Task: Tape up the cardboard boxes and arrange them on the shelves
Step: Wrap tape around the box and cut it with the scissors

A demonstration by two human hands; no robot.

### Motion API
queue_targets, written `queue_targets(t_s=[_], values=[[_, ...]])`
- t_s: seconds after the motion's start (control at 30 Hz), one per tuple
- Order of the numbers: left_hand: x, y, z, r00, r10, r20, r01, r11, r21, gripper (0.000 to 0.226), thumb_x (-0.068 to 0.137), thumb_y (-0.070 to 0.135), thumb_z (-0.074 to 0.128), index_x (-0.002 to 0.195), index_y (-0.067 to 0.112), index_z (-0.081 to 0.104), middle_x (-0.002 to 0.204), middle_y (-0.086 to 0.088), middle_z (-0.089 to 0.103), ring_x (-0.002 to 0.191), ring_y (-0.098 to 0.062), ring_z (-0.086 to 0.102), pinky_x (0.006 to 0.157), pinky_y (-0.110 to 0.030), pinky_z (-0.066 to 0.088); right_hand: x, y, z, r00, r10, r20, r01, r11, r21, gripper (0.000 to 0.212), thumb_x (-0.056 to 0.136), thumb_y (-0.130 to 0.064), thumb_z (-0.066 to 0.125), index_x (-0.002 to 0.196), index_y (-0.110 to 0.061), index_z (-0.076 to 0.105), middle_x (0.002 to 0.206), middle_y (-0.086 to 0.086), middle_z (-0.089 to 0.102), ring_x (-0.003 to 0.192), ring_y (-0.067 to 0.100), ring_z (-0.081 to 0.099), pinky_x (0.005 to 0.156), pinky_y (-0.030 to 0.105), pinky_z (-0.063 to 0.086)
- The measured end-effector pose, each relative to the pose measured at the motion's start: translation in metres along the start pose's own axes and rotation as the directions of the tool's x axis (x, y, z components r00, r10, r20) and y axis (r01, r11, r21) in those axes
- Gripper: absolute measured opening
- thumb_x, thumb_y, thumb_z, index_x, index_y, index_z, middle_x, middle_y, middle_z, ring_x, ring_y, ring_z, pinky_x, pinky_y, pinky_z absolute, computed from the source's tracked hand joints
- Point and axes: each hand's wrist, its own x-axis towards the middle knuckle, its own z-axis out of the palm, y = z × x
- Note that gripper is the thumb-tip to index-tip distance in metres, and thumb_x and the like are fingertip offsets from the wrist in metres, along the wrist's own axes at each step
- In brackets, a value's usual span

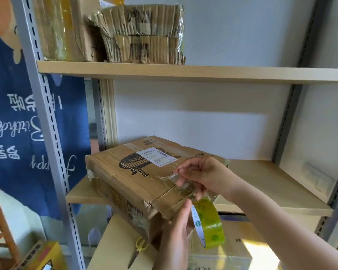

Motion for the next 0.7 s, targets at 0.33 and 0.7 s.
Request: queue_targets(t_s=[0.33, 0.7], values=[[0.010, -0.027, 0.010, 0.963, 0.268, -0.020, -0.234, 0.874, 0.426, 0.099, 0.032, 0.088, 0.070, 0.121, 0.048, 0.054, 0.126, 0.027, 0.056, 0.121, 0.001, 0.051, 0.110, -0.032, 0.038, 0.010, -0.004, 0.001, 0.995, -0.077, 0.068, 0.075, 0.997, 0.020, 0.014, 0.097, -0.018, 0.060, 0.106, -0.010, 0.067, 0.094, 0.010, 0.075, 0.045, 0.014, 0.059, 0.044, 0.023, 0.043], [0.008, -0.026, 0.014, 0.933, 0.331, -0.140, -0.252, 0.880, 0.402, 0.106, 0.050, 0.073, 0.071, 0.143, 0.040, 0.035, 0.140, 0.022, 0.043, 0.133, -0.004, 0.039, 0.116, -0.035, 0.029, 0.030, 0.007, -0.003, 0.984, -0.172, 0.055, 0.178, 0.977, -0.117, 0.036, 0.097, -0.029, 0.059, 0.130, -0.041, 0.057, 0.100, -0.004, 0.076, 0.094, 0.016, 0.054, 0.109, 0.049, 0.039]])
